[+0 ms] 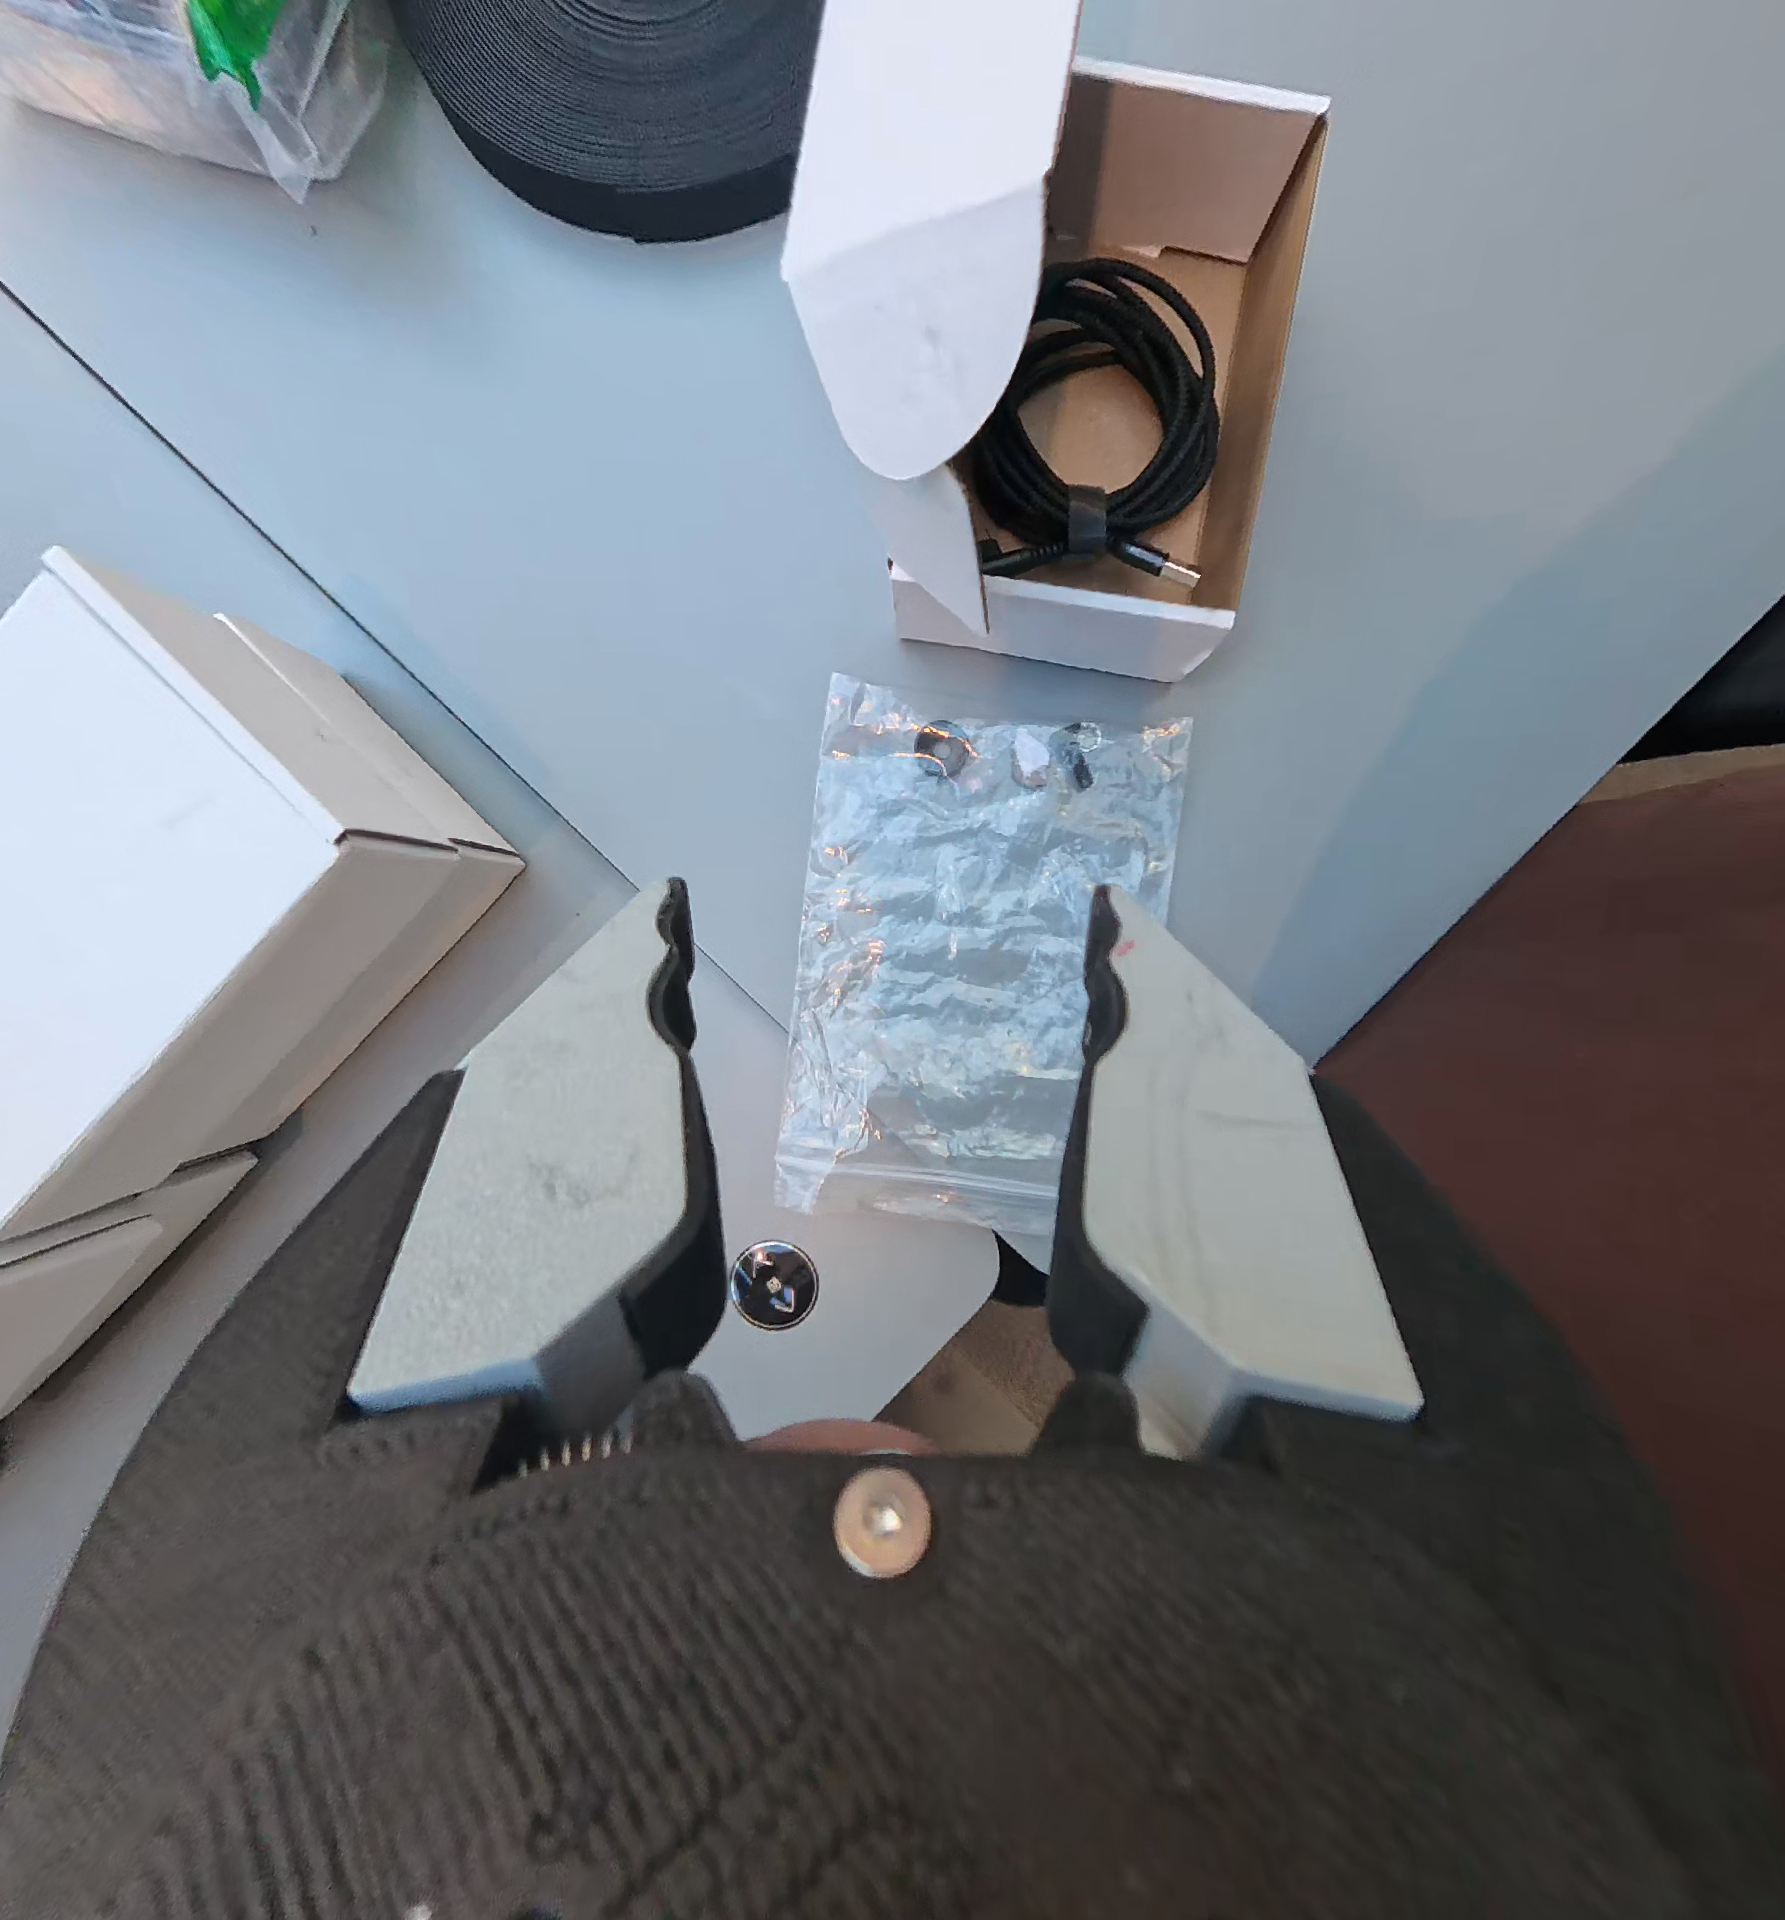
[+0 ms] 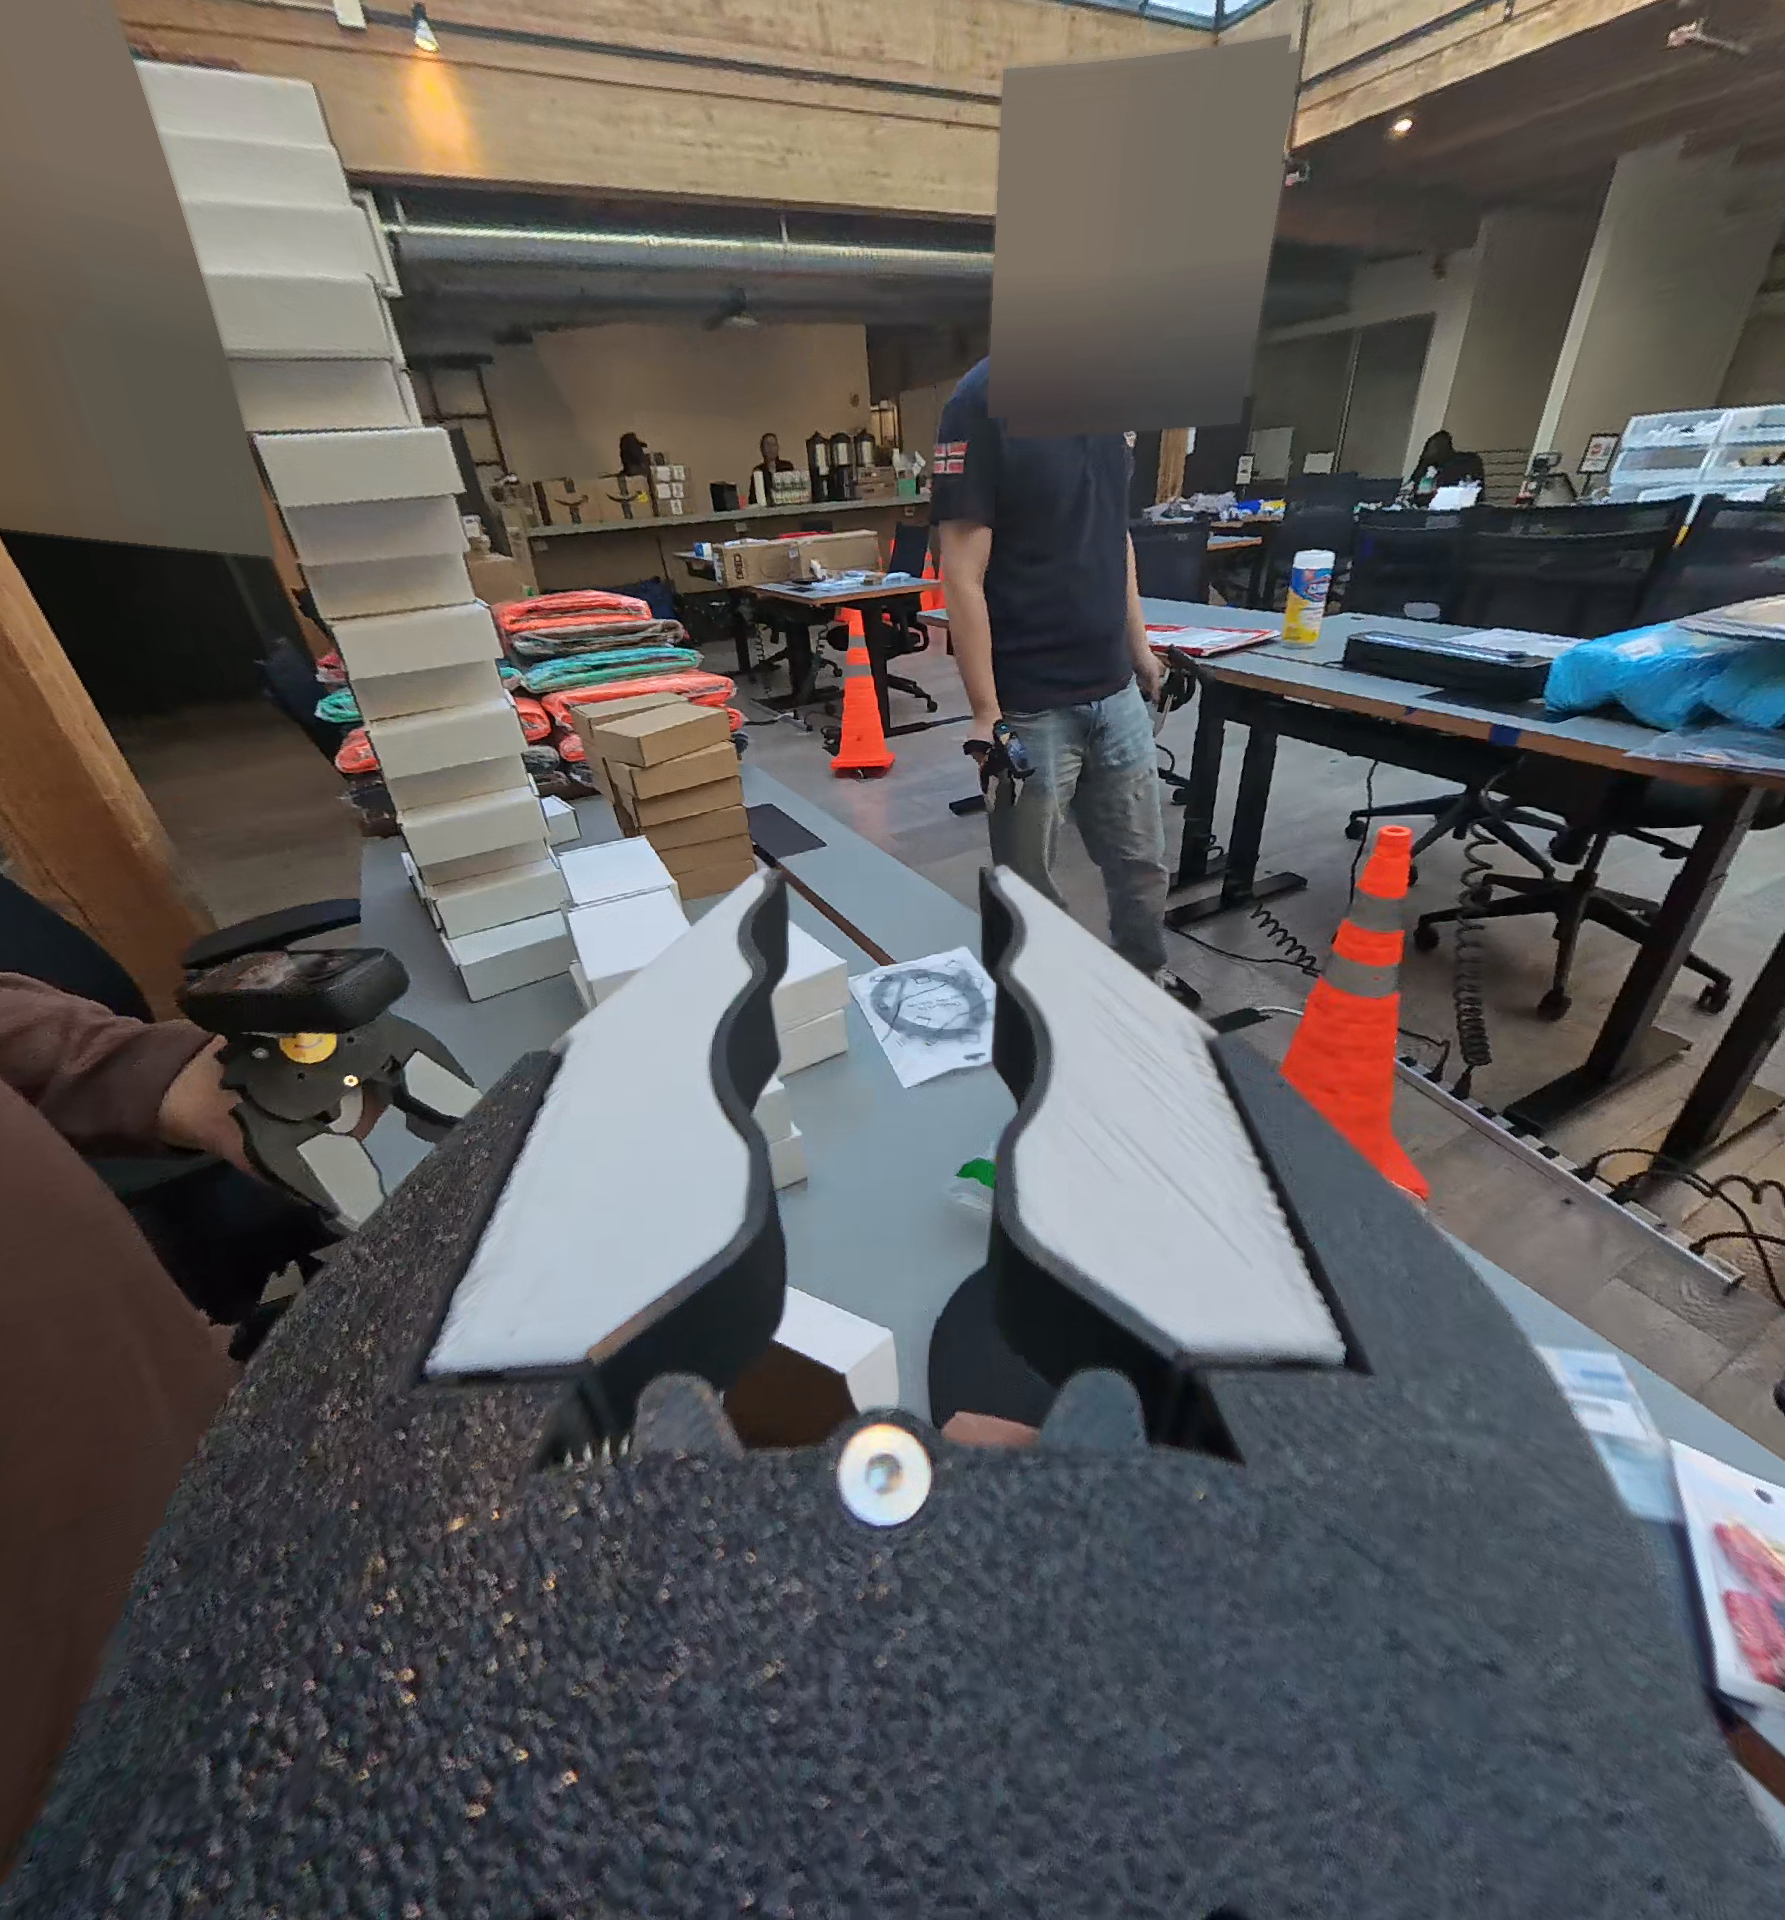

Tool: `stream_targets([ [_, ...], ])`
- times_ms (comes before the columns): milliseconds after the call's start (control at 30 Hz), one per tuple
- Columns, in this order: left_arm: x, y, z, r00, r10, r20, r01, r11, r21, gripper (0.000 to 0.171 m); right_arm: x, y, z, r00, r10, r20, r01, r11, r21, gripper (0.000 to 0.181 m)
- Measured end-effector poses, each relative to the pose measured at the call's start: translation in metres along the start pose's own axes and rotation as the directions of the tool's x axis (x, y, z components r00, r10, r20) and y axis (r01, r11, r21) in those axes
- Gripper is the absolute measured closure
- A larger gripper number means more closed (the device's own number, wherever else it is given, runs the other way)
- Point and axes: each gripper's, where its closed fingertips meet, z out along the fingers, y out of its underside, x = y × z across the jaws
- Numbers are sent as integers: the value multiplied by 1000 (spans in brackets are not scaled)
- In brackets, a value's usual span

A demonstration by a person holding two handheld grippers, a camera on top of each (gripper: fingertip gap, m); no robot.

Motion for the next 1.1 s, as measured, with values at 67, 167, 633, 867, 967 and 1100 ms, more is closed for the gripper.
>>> stream_targets([
  [67, -2, 5, -3, 1000, -21, 0, 21, 1000, 1, 99, -16, -19, 1, 998, -23, 55, 21, 999, 41, 150],
  [167, -1, 15, -3, 999, -51, -18, 50, 998, -23, 98, -53, -67, -1, 981, -100, 165, 74, 985, 154, 157],
  [633, 4, -4, -9, 998, -64, -26, 65, 996, 55, 101, -140, -44, 20, 840, -165, 517, 155, 986, 63, 147],
  [867, 1, -9, -13, 997, -73, -18, 74, 995, 67, 100, -91, 113, 56, 929, 78, 362, 52, 941, -336, 137],
  [967, -5, -20, -21, 996, -90, -9, 90, 990, 108, 100, -51, 172, 50, 974, 118, 194, -13, 883, -469, 136],
  [1100, -12, -28, -28, 993, -118, -7, 118, 984, 134, 98, 29, 223, 25, 977, 100, -188, -189, 815, -548, 136],
])
